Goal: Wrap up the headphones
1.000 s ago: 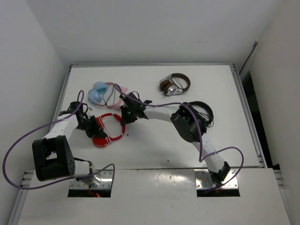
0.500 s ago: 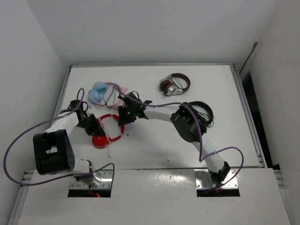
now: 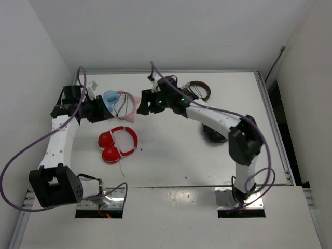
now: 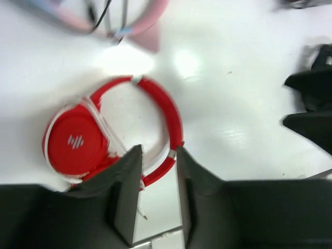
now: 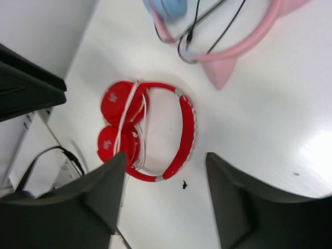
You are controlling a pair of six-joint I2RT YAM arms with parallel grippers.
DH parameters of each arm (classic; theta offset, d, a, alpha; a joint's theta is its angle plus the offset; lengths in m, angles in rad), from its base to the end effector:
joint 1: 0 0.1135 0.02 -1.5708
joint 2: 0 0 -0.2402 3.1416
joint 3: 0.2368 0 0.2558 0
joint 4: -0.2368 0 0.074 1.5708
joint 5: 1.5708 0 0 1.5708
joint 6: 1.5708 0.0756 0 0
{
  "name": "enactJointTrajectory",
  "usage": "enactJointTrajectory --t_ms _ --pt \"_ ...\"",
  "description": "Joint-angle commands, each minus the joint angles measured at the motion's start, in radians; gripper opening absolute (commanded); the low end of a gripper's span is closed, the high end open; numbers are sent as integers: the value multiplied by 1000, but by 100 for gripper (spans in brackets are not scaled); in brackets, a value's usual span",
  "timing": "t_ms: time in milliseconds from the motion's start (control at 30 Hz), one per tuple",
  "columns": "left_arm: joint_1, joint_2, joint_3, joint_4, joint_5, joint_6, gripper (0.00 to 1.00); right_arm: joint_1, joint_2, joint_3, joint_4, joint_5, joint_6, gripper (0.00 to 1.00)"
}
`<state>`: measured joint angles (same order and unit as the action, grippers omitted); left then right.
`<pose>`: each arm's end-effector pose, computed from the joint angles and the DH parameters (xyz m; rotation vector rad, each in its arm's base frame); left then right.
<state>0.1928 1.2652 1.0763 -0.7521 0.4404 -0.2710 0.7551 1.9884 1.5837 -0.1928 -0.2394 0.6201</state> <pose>0.2880 0.0234 0.2398 -0.3925 2.4458 -0.5840 0.3456 0.3499 0.2074 -0.3063 2.3237 1.0029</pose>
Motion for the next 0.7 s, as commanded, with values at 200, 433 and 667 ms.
enactJointTrajectory --t_ms 200,433,667 --pt "-229 40 272 -32 34 116 95 -175 -404 -204 -86 29 -267 84" --pt "-386 129 355 79 -60 125 100 -466 -553 -272 -330 18 -468 91" --pt "-400 212 315 80 -212 196 100 -784 -700 -482 -372 -15 -602 94"
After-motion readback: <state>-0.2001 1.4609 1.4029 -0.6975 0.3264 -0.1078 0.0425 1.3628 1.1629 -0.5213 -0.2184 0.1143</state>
